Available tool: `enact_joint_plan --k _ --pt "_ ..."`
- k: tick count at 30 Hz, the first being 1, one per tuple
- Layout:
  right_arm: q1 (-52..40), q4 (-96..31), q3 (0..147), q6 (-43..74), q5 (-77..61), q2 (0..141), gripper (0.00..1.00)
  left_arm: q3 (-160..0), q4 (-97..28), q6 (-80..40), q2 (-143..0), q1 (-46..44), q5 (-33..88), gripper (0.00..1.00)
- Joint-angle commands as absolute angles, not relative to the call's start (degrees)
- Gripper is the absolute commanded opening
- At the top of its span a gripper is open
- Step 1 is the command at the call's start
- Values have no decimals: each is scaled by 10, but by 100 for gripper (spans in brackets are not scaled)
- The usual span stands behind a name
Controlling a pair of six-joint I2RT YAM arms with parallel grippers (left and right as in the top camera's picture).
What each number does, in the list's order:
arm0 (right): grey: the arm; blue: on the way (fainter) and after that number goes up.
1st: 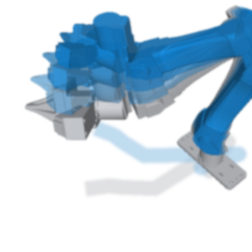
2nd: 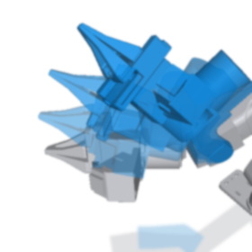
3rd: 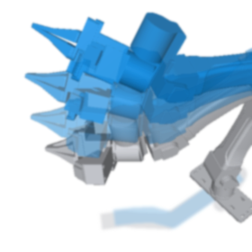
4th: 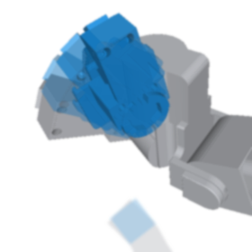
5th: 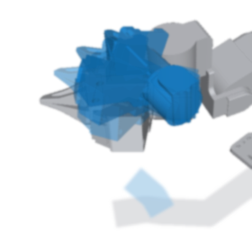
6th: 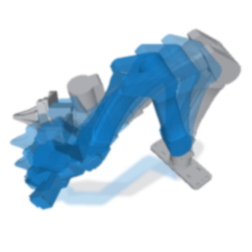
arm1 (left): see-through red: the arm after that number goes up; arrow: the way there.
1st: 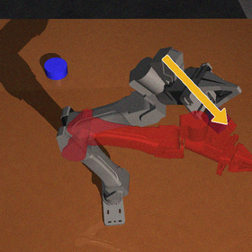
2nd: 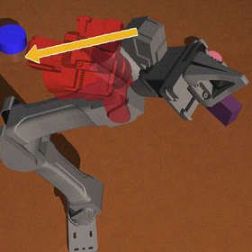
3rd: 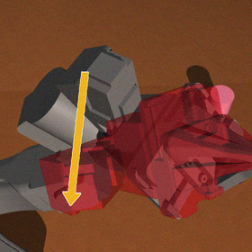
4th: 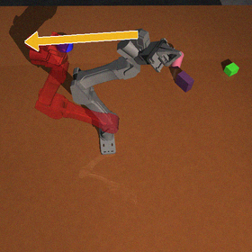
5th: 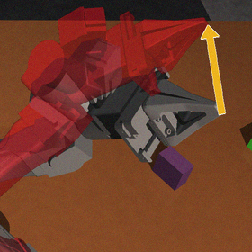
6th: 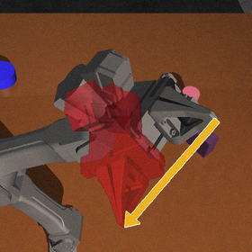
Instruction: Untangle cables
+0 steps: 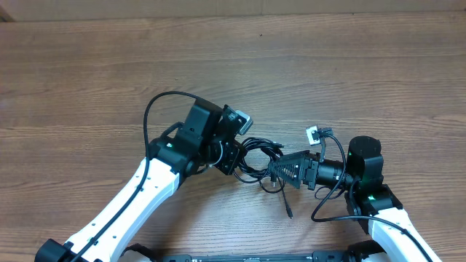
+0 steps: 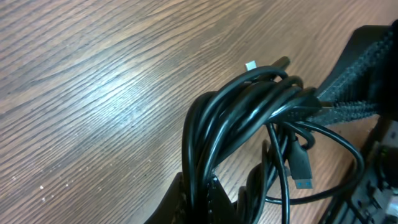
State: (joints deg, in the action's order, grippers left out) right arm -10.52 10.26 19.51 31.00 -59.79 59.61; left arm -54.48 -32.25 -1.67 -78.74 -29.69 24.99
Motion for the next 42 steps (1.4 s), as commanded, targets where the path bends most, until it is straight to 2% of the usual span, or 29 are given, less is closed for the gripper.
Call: enact_joint_plan --k 1,5,10,15,20,24,31,34,42 --pt "-99 108 204 297 -602 590 77 -556 -329 35 -779 -265 359 4" --pt "-76 119 204 300 -604 590 78 -556 -348 35 -778 -220 369 4" --pt "-67 127 204 337 -646 590 79 -556 -343 67 -778 -159 502 4" --pt "-67 135 204 346 -646 590 80 -556 -323 108 -779 -157 613 4" --pt "-67 158 204 423 -647 590 77 -555 -328 112 -779 -158 621 4" --pt "-67 193 204 493 -650 590 63 -555 -328 127 -779 -158 630 4" --pt "-67 323 204 603 -682 590 62 -555 -328 129 -779 -158 630 4" --pt "-68 334 204 618 -682 590 58 -555 -328 129 -779 -158 630 4" --pt "-110 333 204 600 -630 597 56 -555 -323 129 -779 -158 631 4"
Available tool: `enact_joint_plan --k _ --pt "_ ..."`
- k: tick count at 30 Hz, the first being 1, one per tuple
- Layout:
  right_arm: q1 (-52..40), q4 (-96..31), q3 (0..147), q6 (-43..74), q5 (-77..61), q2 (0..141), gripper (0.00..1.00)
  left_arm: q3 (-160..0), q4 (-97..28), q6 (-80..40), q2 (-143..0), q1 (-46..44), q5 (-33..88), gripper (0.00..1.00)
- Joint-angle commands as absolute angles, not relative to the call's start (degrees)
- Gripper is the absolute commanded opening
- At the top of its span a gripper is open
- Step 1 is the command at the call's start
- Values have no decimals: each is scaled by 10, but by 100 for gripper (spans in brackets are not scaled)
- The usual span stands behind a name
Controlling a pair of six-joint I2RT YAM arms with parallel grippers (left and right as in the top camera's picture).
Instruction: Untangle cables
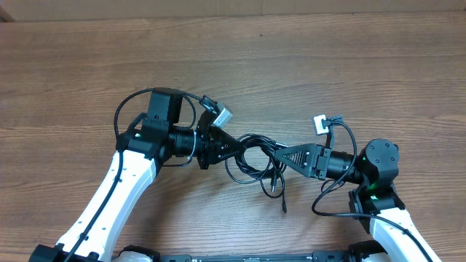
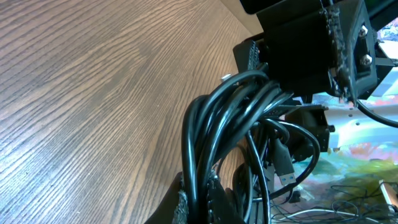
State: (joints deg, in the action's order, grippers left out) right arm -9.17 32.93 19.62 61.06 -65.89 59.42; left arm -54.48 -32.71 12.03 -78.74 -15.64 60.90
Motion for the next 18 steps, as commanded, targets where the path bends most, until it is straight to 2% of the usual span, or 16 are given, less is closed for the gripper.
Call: enact_joint_plan --k 1,6,8,9,11,15,18 --pt "-121 332 204 588 -620 603 53 -555 -322 129 -779 -158 631 4" --pt "-165 332 204 584 -582 647 27 -555 -321 129 -779 -158 631 4" --pt "-175 332 204 583 -569 672 11 -555 -321 129 -779 -158 631 4" --pt "-176 333 204 582 -562 682 7 -555 -321 129 -779 -158 630 4" --pt "-176 334 204 582 -552 694 4 -555 -319 129 -779 -158 630 4" --pt "-178 334 204 582 -529 706 4 -555 -300 117 -779 -158 630 4" --pt "-198 333 204 582 -482 707 4 -555 -235 3 -779 -159 627 4"
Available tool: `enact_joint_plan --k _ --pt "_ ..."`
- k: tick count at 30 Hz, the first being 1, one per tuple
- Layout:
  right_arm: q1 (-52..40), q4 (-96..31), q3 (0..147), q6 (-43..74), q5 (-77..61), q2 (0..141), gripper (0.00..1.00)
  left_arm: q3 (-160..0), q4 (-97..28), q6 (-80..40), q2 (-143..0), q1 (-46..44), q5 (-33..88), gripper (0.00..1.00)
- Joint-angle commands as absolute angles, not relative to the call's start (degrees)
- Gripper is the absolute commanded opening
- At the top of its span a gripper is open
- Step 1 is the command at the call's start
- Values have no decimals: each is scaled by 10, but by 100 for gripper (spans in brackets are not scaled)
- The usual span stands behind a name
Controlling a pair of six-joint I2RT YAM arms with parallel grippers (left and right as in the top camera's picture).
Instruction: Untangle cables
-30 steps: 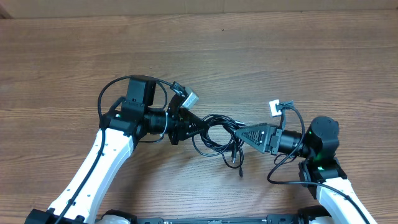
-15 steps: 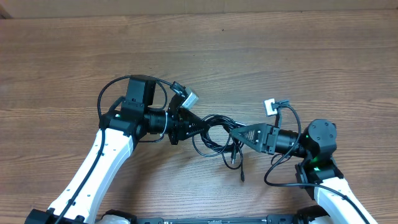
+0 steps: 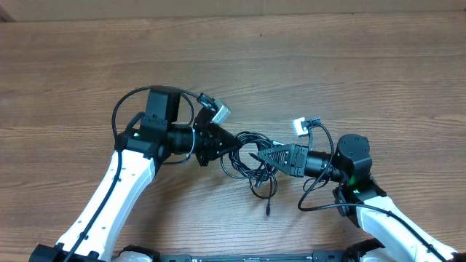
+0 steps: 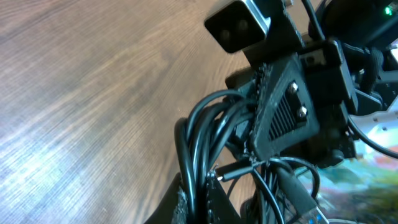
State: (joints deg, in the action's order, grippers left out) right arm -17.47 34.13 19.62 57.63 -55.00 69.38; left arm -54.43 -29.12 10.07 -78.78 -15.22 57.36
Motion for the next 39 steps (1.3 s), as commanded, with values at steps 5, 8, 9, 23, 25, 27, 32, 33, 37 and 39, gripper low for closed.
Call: enact_joint_plan --k 5,8,9,23,25,27,32,33,37,39 --pt "-272 272 204 550 -300 707 4 -555 -120 -192 -779 -192 594 4" --pt "-300 252 204 550 -204 707 4 -555 -102 -200 -779 -232 593 4" --pt "-307 253 207 550 -190 707 4 -555 -103 -200 -779 -252 581 4" --pt "-314 37 238 550 5 706 9 -556 -30 -350 -779 -246 593 4" --pt "-314 25 243 550 8 706 11 -556 14 -384 -779 -240 611 4" --pt "-314 13 253 536 1 706 24 -555 19 -385 -779 -240 592 5" --pt "-314 -41 283 488 -48 703 35 -555 -33 -358 -779 -238 485 5" --pt "-314 -68 291 488 -48 701 35 -555 -41 -358 -779 -235 468 4" --pt "-314 -158 318 445 -76 683 42 -556 -33 -373 -779 -188 455 4" --pt "-314 -208 333 419 -80 665 45 -556 -30 -406 -779 -143 455 4"
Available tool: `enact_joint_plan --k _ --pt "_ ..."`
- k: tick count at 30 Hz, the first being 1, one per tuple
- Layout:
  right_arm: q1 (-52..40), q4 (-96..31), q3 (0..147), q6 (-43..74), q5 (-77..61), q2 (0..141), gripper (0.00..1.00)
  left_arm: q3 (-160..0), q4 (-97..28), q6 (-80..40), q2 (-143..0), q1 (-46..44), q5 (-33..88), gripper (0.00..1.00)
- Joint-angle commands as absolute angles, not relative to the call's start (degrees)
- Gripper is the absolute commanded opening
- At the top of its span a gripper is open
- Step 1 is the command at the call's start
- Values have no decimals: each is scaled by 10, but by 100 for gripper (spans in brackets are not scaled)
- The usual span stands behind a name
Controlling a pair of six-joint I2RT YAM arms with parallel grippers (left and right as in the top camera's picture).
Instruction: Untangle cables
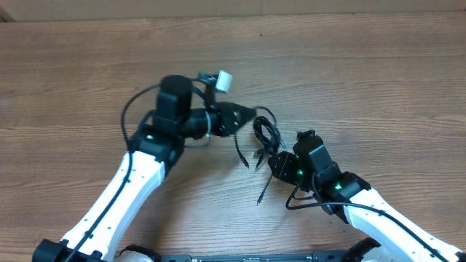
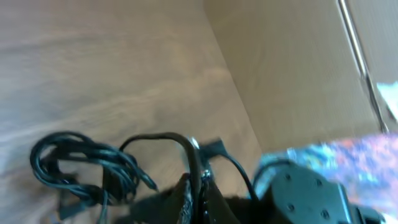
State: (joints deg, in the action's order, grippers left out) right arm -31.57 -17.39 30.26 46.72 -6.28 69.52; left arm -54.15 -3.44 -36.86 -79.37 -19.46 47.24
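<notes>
The black cable bundle [image 1: 266,135] hangs between the two arms at the table's middle. In the left wrist view the bundle [image 2: 74,158] appears at the left, blurred. My left gripper [image 1: 250,114] points right and is shut on a single black strand [image 2: 168,138] that arcs up out of its fingers [image 2: 186,194]. My right gripper [image 1: 274,160] points up and left at the bundle's lower end and seems shut on it, though its fingers are mostly hidden. One loose cable end [image 1: 261,196] trails down toward the front.
The wooden table [image 1: 364,73] stretches around both arms. A cardboard wall [image 2: 298,74] stands behind it. The right arm's dark body [image 2: 305,193] fills the lower right of the left wrist view, close to my left gripper.
My left gripper has moved up and to the right and now holds one strand rather than a thick bunch. The right gripper has come left and turned to point up-left. The bundle sits higher.
First both grippers held the tangled bundle close together. Then they stood farther apart with the bundle stretched between them. After that the right gripper was nearer the left again. Now the left holds one strand drawn out of the bundle, higher on the table.
</notes>
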Motion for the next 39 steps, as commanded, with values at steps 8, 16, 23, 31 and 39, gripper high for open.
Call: enact_joint_plan --k 8,16,23,31,39 --pt "-314 -250 353 372 -76 611 69 -555 -229 -415 -779 -75 365 4" --pt "-314 -230 353 372 -76 611 77 -555 -407 -392 -779 -75 142 31" --pt "-314 -230 353 372 -76 611 80 -556 -400 -368 -779 -75 -13 68" --pt "-314 -230 353 372 -76 611 85 -556 -382 -295 -779 -75 -58 72" --pt "-314 -208 353 372 -76 611 94 -545 -376 -530 -793 -99 121 54"
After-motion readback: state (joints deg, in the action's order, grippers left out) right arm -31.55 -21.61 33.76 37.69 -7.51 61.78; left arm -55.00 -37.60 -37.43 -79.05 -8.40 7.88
